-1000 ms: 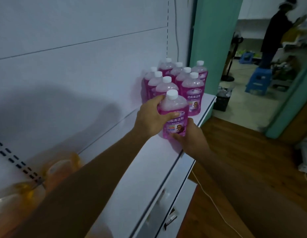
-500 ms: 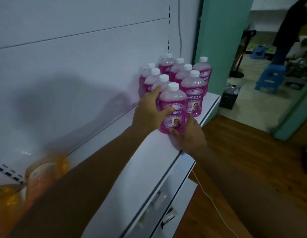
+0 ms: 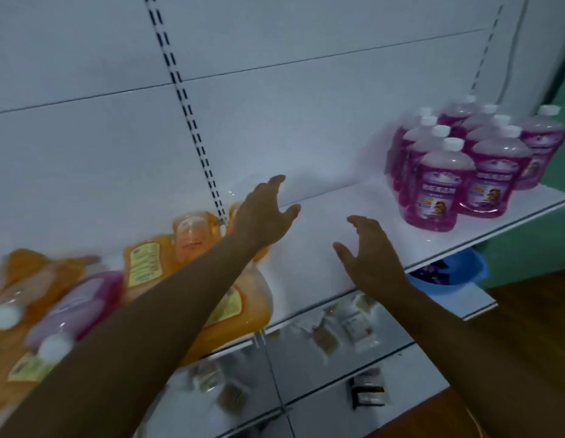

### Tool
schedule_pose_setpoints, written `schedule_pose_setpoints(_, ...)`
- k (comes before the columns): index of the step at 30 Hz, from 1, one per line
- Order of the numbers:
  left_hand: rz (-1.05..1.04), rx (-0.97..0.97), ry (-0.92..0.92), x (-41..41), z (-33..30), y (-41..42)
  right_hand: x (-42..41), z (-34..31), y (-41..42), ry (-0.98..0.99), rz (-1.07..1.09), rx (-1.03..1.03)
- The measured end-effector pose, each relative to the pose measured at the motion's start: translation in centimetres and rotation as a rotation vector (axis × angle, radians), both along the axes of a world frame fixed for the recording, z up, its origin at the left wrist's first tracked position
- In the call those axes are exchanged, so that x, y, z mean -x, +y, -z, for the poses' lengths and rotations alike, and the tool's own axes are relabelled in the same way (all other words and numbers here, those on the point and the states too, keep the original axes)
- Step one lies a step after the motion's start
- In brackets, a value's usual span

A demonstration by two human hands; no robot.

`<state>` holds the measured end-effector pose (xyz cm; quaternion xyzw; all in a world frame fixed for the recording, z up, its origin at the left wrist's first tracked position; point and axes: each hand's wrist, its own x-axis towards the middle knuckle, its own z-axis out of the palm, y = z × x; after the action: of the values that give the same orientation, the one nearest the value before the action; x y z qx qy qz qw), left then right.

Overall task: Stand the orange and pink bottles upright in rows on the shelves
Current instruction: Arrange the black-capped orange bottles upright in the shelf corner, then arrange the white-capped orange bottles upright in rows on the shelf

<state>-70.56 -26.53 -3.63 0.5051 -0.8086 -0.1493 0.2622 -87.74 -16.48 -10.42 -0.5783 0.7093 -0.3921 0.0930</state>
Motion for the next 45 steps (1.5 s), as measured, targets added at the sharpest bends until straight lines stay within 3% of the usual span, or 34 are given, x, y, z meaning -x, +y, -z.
schedule_pose_setpoints(3,-0.114,-0.007,0.004,-4.9,-0.8,0.1,-3.1,0.0,-1.3,0.088,-0.206,-0.069)
schedule_pose_setpoints(8,-0.196,-0.096,0.023,-10.1,-0.9,-0.4,-6.8,0.3,-4.2,0.175,-0.364,-0.163)
schedule_pose_setpoints(16,-0.002,-0.204,-0.149,-9.2,1.0,-3.1,-9.2,-0.2,-8.3,0.229,-0.604,-0.021)
schedule_pose_setpoints(20,0.119,-0.172,-0.293,-7.3,0.4,-4.2,-8.5,0.7,-10.1,0.261,-0.663,-0.067)
schedule_pose_setpoints(24,0.077,-0.293,-0.059,-6.8,0.1,-5.2,-7.9,1.4,-10.3,0.268,-0.672,-0.072)
schedule_pose_setpoints(27,0.037,-0.318,0.199,-7.5,-0.6,-6.0,-8.3,0.6,-10.2,0.102,-0.665,0.038)
schedule_pose_setpoints(30,-0.050,-0.512,0.496,-7.9,-2.5,-5.7,-8.8,-0.7,-10.3,-0.066,-0.550,0.121)
schedule_pose_setpoints(32,-0.028,-0.589,0.534,-8.1,-3.4,-5.0,-8.9,-1.9,-10.0,-0.140,-0.493,0.076)
schedule_pose_setpoints(39,-0.042,-0.300,0.793,-11.3,-5.6,0.3,-11.1,-7.2,-8.0,-0.082,-0.443,0.302)
schedule_pose_setpoints(42,-0.088,-0.053,0.593,-15.3,-5.0,3.8,-14.7,-8.9,-6.2,-0.115,-0.618,0.346)
schedule_pose_setpoints(45,-0.187,0.038,0.371,-20.0,-4.0,6.4,-18.6,-9.4,-4.6,-0.140,-0.740,0.370)
